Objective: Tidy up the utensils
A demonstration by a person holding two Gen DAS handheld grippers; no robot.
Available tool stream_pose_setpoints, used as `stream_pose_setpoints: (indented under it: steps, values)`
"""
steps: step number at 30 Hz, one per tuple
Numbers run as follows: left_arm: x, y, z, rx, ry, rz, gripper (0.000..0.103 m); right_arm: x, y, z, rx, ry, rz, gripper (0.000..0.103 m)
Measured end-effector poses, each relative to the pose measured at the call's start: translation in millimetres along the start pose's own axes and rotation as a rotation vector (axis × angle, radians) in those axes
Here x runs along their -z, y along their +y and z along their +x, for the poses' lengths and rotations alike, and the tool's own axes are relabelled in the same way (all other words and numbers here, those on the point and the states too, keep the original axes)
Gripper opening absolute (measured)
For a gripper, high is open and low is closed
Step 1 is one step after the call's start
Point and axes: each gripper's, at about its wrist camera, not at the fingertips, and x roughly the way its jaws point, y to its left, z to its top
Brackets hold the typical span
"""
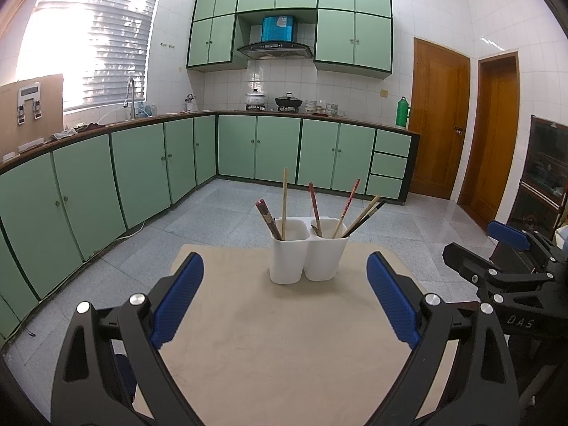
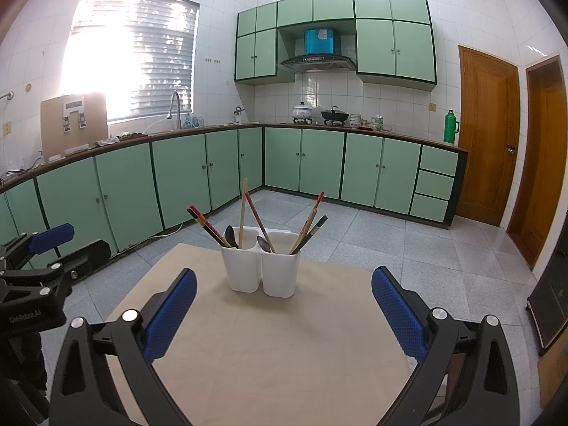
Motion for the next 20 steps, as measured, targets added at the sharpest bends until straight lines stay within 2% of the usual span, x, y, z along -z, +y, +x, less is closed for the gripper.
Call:
stream_pose_setpoints:
  steps: [20]
  values:
    - [-3.8, -4.5, -0.5, -0.006, 0.003, -0.004, 0.09, 2.0, 0.1, 1.6, 0.003, 0.003, -0.002, 0.097]
